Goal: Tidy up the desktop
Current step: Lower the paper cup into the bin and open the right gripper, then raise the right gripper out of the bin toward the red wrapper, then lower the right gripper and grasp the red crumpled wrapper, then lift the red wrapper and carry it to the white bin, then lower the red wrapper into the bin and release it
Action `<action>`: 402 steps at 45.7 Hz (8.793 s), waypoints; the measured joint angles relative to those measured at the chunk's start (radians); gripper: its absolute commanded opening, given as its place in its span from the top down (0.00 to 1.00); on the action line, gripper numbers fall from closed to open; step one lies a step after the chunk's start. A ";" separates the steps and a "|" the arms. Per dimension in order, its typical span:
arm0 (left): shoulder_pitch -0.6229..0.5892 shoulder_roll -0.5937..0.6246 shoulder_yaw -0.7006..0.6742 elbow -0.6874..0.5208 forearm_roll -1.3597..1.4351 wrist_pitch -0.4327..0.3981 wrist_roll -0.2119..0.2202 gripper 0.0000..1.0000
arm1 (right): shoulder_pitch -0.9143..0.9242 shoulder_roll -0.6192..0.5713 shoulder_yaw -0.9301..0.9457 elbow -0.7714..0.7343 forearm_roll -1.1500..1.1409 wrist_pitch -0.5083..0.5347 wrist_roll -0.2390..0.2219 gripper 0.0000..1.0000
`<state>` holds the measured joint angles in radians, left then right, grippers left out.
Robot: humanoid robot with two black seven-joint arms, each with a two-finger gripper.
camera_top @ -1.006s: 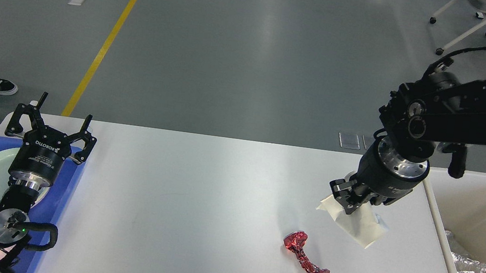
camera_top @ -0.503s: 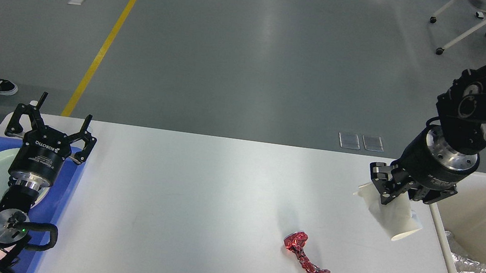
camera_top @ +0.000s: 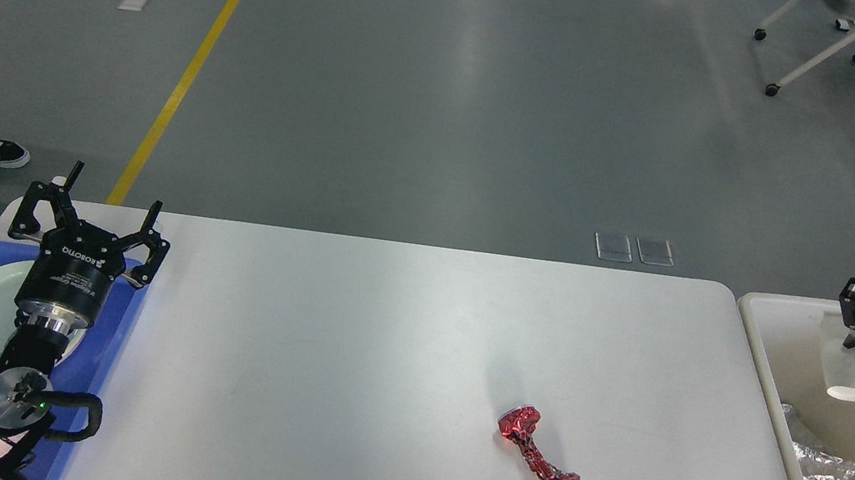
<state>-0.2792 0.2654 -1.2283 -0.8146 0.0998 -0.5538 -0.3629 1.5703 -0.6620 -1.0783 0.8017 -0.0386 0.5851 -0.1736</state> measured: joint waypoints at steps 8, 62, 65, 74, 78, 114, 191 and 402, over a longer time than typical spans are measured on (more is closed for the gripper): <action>0.000 0.000 0.000 0.000 0.000 0.000 0.000 0.04 | -0.312 -0.006 0.233 -0.246 -0.005 -0.098 0.002 1.00; 0.000 0.000 0.000 0.000 0.000 0.000 0.000 0.04 | -0.945 0.278 0.488 -0.648 0.005 -0.749 0.008 0.00; 0.000 0.000 0.000 0.000 0.000 0.000 0.000 0.04 | -0.945 0.278 0.488 -0.643 0.004 -0.764 0.008 0.00; 0.000 0.000 0.000 0.000 0.000 0.000 0.000 0.04 | -0.938 0.268 0.483 -0.632 -0.011 -0.768 0.008 0.00; 0.000 0.000 0.000 0.000 0.000 0.000 0.000 0.04 | -0.935 0.267 0.481 -0.630 -0.013 -0.768 0.008 0.00; 0.000 0.000 0.000 0.000 0.000 0.000 0.001 0.04 | -0.507 0.089 0.457 -0.275 -0.386 -0.550 -0.001 0.00; 0.000 0.000 0.000 0.000 0.000 0.000 0.001 0.04 | 0.624 0.342 0.007 0.596 -0.029 0.290 -0.001 0.00; 0.000 0.000 0.000 0.000 0.000 0.000 0.001 0.04 | -0.963 0.296 0.302 -0.629 -0.060 -0.707 0.004 0.08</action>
<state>-0.2792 0.2650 -1.2287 -0.8143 0.0997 -0.5538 -0.3621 0.6068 -0.3657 -0.7761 0.1731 -0.0982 -0.1224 -0.1698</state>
